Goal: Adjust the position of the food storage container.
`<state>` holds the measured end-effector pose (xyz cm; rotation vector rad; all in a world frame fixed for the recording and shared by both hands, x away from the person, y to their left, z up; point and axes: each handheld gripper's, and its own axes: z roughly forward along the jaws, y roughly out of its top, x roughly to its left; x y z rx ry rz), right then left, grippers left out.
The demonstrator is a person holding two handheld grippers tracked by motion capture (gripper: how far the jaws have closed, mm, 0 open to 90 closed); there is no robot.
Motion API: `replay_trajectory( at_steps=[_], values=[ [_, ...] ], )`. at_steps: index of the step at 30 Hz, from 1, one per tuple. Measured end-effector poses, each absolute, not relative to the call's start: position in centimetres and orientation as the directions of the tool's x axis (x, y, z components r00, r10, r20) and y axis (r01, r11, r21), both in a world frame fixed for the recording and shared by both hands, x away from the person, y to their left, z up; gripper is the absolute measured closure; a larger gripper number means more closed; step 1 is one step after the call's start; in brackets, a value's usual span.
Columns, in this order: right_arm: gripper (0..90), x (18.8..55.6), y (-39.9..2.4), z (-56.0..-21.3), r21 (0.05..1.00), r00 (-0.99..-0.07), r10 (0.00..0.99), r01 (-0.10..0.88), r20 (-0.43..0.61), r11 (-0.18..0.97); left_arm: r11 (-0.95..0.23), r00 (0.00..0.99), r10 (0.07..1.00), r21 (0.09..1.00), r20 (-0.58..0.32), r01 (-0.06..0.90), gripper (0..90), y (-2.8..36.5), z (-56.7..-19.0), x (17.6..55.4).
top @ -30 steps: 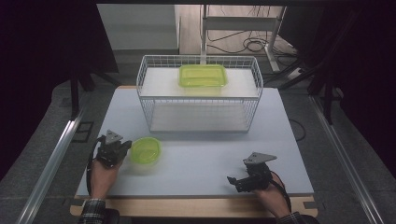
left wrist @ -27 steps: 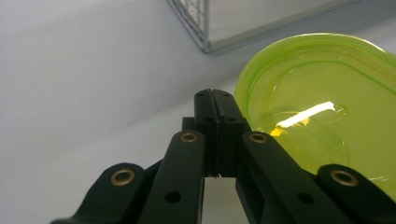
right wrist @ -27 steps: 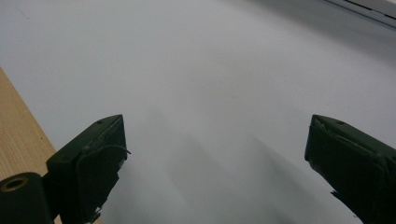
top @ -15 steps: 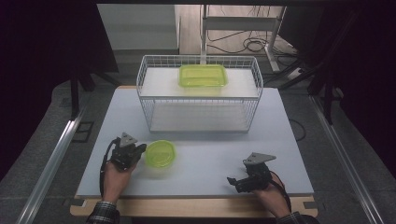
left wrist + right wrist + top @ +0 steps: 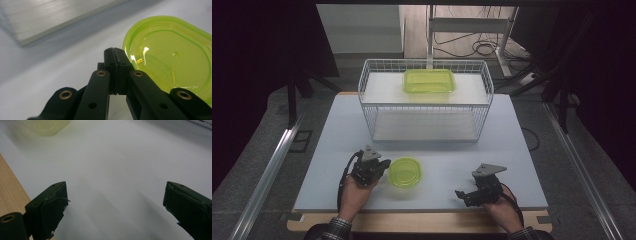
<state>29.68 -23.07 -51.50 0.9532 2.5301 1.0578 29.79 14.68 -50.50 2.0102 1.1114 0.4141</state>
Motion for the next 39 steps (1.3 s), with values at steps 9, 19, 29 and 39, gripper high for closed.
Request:
replay_trajectory(
  at_steps=[9,19,29,39],
  values=[
    [5.9,29.7,-23.2,-51.4,0.709,-0.758,0.652,0.474,0.027,0.522,-0.317,0.549,0.831,0.735,-0.089,0.599,89.9,15.9,-51.1,29.4],
    [5.9,29.6,-23.1,-51.4,0.706,-0.761,0.648,0.473,0.026,0.527,-0.420,0.641,0.761,0.677,-0.100,0.604,90.0,13.5,-52.3,28.1],
    [5.9,29.6,-23.0,-51.5,0.703,-0.763,0.646,0.473,0.025,0.531,-0.463,0.690,0.716,0.668,-0.106,0.583,90.0,11.0,-52.4,28.3],
    [5.9,29.5,-22.9,-51.5,0.703,-0.764,0.644,0.473,0.027,0.531,-0.462,0.701,0.705,0.678,-0.110,0.571,84.8,10.4,-52.3,28.0]
  ],
)
